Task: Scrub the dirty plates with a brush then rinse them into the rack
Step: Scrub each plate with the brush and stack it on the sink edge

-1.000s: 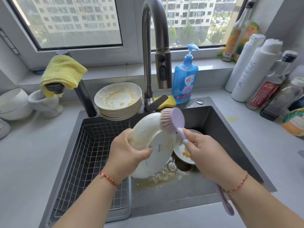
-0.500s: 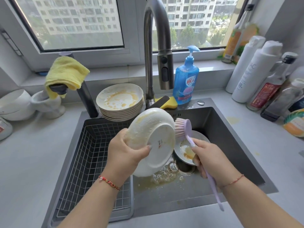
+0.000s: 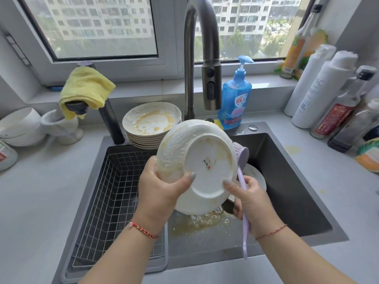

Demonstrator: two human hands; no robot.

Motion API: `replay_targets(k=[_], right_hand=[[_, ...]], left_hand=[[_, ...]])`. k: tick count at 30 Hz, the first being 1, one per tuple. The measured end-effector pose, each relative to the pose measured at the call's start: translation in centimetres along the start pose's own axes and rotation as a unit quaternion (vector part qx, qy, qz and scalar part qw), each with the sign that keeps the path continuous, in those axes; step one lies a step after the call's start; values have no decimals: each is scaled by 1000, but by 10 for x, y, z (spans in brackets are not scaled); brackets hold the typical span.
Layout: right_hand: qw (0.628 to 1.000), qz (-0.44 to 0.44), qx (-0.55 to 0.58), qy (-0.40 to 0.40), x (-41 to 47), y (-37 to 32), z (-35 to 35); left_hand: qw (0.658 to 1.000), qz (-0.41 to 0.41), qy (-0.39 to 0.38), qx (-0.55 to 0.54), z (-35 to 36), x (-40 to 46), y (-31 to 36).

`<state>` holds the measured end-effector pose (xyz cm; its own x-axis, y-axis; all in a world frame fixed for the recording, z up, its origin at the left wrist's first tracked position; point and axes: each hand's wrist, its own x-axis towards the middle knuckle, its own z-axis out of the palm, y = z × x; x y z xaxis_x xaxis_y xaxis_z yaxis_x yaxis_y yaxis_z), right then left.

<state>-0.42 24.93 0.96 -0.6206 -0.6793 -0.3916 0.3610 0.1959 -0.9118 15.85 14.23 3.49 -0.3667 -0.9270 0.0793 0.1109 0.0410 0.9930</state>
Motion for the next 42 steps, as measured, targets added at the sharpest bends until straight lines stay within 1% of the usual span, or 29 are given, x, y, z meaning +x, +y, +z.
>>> replay_targets(k=[3, 5, 7, 9, 11, 13, 15, 17, 19, 20, 22, 24, 25, 27, 29, 32, 33, 35, 36, 37, 39, 40, 42], right_hand=[[997, -47, -62, 20, 3, -10, -7], [990, -70, -122, 12, 7, -22, -13], [975, -92, -202, -9, 12, -35, -19], [947, -117, -298, -31, 17, -47, -23], [910, -146, -383, -60, 20, -56, -24], [886, -166, -425, -83, 22, -61, -23], [867, -185, -454, -87, 23, -63, -22], [853, -200, -475, -81, 25, -61, -21], [846, -221, -481, -66, 23, -58, -19], [851, -231, -468, -54, 23, -57, -18], [882, -233, -408, -24, 23, -54, -21], [911, -209, -356, 13, 22, -50, -28], [919, -187, -348, 22, 22, -46, -31], [921, -149, -360, 10, 18, -37, -32], [912, -150, -383, -8, 11, -32, -25], [880, -215, -424, -6, -10, -41, -6], [875, -230, -425, -23, -19, -45, 0], [856, -243, -449, -87, -41, -48, 12], [839, -238, -475, -120, -53, -47, 18], [822, -228, -501, -146, -63, -45, 24], [801, -221, -533, -158, -74, -45, 30], [803, -223, -532, -147, -71, -49, 27], [824, -216, -514, -102, -52, -54, 17]], left_hand=[[999, -26, -18, 42, -8, 2, -6], [997, -47, -31, 46, -12, 5, -6], [995, -62, -50, 65, -16, 9, -4], [989, -69, -81, 107, -19, 14, 0], [976, -63, -121, 168, -20, 17, 5], [958, -48, -164, 231, -18, 18, 9], [938, -23, -188, 290, -13, 18, 11], [925, 6, -186, 333, -8, 17, 11], [923, 21, -171, 345, -3, 16, 10], [924, 24, -161, 346, -2, 16, 10], [926, 31, -139, 351, -3, 18, 10], [926, 38, -117, 357, -5, 19, 10], [925, 43, -109, 361, -6, 19, 10], [920, 51, -105, 374, -6, 19, 9], [913, 60, -109, 387, -2, 19, 7], [906, 53, -108, 406, 3, 16, 5], [906, 43, -108, 407, 4, 16, 2], [916, 9, -90, 392, 9, 18, 1], [910, -6, -88, 405, 13, 19, 2], [884, -2, -99, 458, 18, 20, 3], [869, 21, -85, 488, 20, 18, 7], [870, 29, -83, 484, 20, 17, 9], [903, 24, -82, 422, 11, 16, 7]])
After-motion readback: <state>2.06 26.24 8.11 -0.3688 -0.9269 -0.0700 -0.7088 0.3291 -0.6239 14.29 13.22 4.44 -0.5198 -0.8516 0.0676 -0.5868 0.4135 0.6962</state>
